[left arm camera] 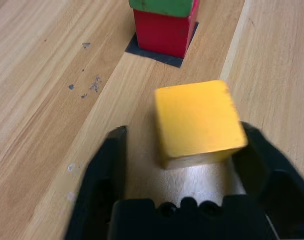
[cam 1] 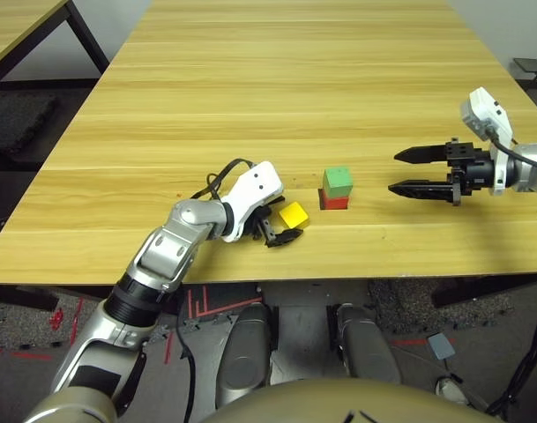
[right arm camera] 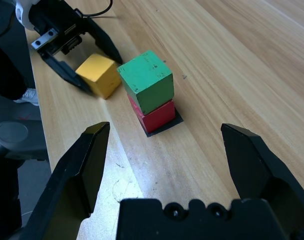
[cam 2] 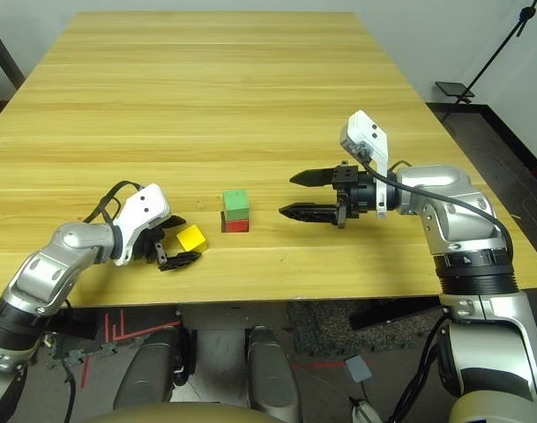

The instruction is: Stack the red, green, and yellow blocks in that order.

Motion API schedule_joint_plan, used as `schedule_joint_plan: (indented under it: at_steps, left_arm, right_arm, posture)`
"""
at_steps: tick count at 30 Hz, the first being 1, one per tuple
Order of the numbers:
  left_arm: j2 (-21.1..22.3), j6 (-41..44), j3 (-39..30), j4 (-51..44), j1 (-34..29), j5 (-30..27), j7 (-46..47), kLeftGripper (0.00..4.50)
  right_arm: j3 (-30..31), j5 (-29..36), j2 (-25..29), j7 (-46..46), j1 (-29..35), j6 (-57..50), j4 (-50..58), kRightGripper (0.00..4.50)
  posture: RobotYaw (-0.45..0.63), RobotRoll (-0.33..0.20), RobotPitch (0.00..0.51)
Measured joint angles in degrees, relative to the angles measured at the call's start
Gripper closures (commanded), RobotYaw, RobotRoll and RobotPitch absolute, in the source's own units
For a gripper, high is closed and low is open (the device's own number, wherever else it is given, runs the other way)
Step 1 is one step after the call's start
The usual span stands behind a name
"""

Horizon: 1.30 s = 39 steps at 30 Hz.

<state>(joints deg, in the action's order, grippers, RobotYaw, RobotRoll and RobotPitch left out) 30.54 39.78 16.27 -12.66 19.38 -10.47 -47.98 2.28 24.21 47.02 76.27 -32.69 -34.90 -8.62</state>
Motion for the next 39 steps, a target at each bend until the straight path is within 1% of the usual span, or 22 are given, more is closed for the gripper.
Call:
schedule_joint_plan:
  at_steps: [1,2,3,5,8,10,14,16,18,22,28,33,39]
  left_arm:
    - [-0.01,0.84,-0.18,-0.51,0.01,-0.53,0.11,1.99]
    - [-0.01,1.67,-0.4,-1.16,0.08,-0.89,0.22,2.39]
    - [-0.08,3.12,-0.71,-2.43,0.37,-1.57,0.44,2.57]
    - [-0.64,5.21,-1.23,-4.7,1.39,-2.73,0.69,2.56]
    - [-1.86,8.66,-2.7,-8.68,7.15,-5.64,1.21,2.56]
    - [-1.75,9.69,-3.97,-9.49,11.59,-6.74,1.24,2.56]
    - [-0.75,10.64,-4.22,-8.1,19.96,-8.73,-1.03,2.56]
    - [-0.55,10.47,-4.03,-6.43,22.58,-9.42,-2.68,2.56]
    - [-0.37,8.21,-2.39,-2.27,24.88,-9.26,-5.36,2.56]
    - [-1.18,3.22,1.41,5.63,27.0,-7.71,-8.99,2.56]
    - [-4.7,-1.79,5.25,14.37,29.22,-4.91,-11.59,2.56]
    - [-6.53,-3.93,5.8,18.85,29.99,-3.3,-12.36,2.56]
    - [-6.99,-5.18,5.89,20.9,30.04,-1.5,-13.34,2.56]
  right_arm:
    - [0.0,0.0,-0.04,-0.16,0.0,0.0,-0.01,0.0]
    - [0.0,-0.01,-0.05,-0.32,0.0,0.0,-0.03,0.0]
    - [0.0,-0.01,-0.06,-0.43,0.0,0.0,-0.03,0.0]
    - [-0.01,0.0,-0.05,-0.48,0.0,0.0,-0.03,0.0]
    - [-0.03,0.02,-0.11,-0.49,-0.01,0.0,-0.02,0.0]
    - [-0.02,0.02,-0.08,-0.42,-0.01,0.0,-0.04,0.0]
    - [-0.03,0.04,0.56,0.28,0.15,-0.04,-0.02,0.0]
    - [-0.05,0.05,0.93,0.71,0.37,-0.05,0.01,0.0]
    - [-0.07,0.08,1.06,1.08,0.85,-0.09,0.15,0.0]
    - [-0.28,0.23,1.1,1.03,1.88,-0.8,1.38,0.0]
    - [-0.86,1.3,1.34,0.3,3.71,-2.0,3.91,0.0]
    - [-1.24,1.72,1.89,-0.52,4.61,-2.73,4.85,0.0]
    - [-1.54,1.81,2.01,-1.2,5.1,-3.36,5.67,0.0]
  posture:
    - [0.18,-0.098,0.096]
    - [0.18,-0.099,0.097]
    - [0.18,-0.098,0.095]
    - [0.18,-0.097,0.094]
    - [0.18,-0.096,0.091]
    - [0.18,-0.096,0.091]
    - [0.18,-0.095,0.087]
    - [0.17,-0.094,0.086]
    - [0.15,-0.093,0.085]
    - [0.13,-0.092,0.086]
    - [0.11,-0.091,0.087]
    - [0.1,-0.092,0.092]
    - [0.11,-0.093,0.096]
